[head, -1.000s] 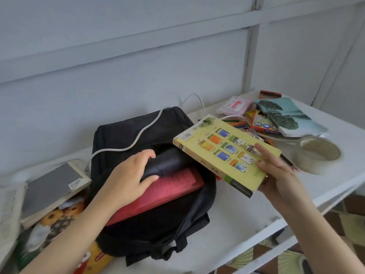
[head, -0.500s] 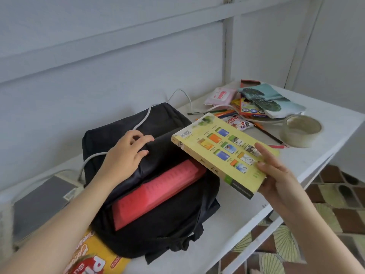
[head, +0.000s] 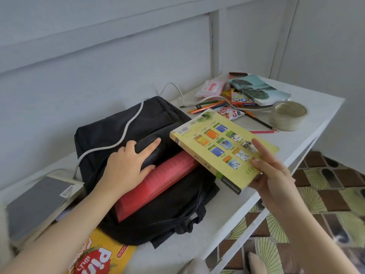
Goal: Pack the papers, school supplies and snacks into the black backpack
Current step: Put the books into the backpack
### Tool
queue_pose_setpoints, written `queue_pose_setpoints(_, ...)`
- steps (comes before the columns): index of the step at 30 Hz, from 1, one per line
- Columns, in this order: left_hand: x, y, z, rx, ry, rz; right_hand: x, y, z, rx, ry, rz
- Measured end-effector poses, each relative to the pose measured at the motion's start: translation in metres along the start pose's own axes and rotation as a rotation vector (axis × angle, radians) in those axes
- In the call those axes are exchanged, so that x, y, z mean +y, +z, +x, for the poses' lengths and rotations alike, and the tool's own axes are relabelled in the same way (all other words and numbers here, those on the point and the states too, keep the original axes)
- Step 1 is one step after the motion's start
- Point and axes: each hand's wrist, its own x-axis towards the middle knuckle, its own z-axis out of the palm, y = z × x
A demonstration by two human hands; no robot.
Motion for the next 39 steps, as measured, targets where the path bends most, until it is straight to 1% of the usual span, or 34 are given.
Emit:
queue_pose_setpoints(3,-0.011,-0.012,0.01,-0.05,-0.025,-0.128,-0.002,-0.001,-0.004,-0.01,-0.001,-0.015)
queue_pose_setpoints(6,-0.031,-0.022,0.024,-0.148,-0.059,-0.313,-0.007,-0.009,-0.005,-0.064,0.066,-0.019)
queue_pose_setpoints(8,-0.04,-0.031,0.032,-0.127,-0.061,-0.369,-0.011,-0.013,-0.004,-0.114,0.118,-0.047)
queue_pose_setpoints(10,-0.045,-0.038,0.038,-0.068,-0.046,-0.372,-0.018,-0.014,-0.006,-0.177,0.147,-0.104)
queue_pose_setpoints(14,-0.046,-0.057,0.047,0.044,-0.033,-0.3,-0.027,0.003,-0.01,-0.333,0.181,-0.224)
queue_pose_setpoints(16,-0.046,-0.067,0.051,0.063,-0.019,-0.267,-0.026,0.019,-0.008,-0.386,0.189,-0.304)
queue_pose_setpoints(18,-0.049,-0.073,0.055,0.041,0.017,-0.263,-0.022,0.037,-0.004,-0.413,0.186,-0.37)
queue_pose_setpoints(20,-0.053,-0.078,0.057,0.001,0.045,-0.285,-0.017,0.057,0.001,-0.394,0.193,-0.361)
queue_pose_setpoints(24,-0.057,-0.082,0.055,-0.028,0.063,-0.323,0.001,0.096,0.015,-0.279,0.21,-0.259)
queue_pose_setpoints(29,-0.055,-0.086,0.049,0.01,0.055,-0.305,0.032,0.14,0.031,-0.143,0.202,-0.185)
queue_pose_setpoints(31,-0.053,-0.085,0.047,0.031,0.052,-0.29,0.043,0.154,0.038,-0.112,0.163,-0.175)
queue_pose_setpoints(32,-0.054,-0.085,0.047,0.039,0.047,-0.287,0.048,0.159,0.042,-0.118,0.128,-0.211)
queue_pose_setpoints(34,-0.056,-0.086,0.047,0.054,0.033,-0.282,0.055,0.166,0.052,-0.193,0.089,-0.346)
queue_pose_setpoints(37,-0.059,-0.091,0.048,0.064,0.025,-0.282,0.059,0.167,0.063,-0.345,0.161,-0.575)
queue_pose_setpoints(39,-0.06,-0.092,0.048,0.064,0.033,-0.292,0.061,0.164,0.068,-0.381,0.17,-0.675)
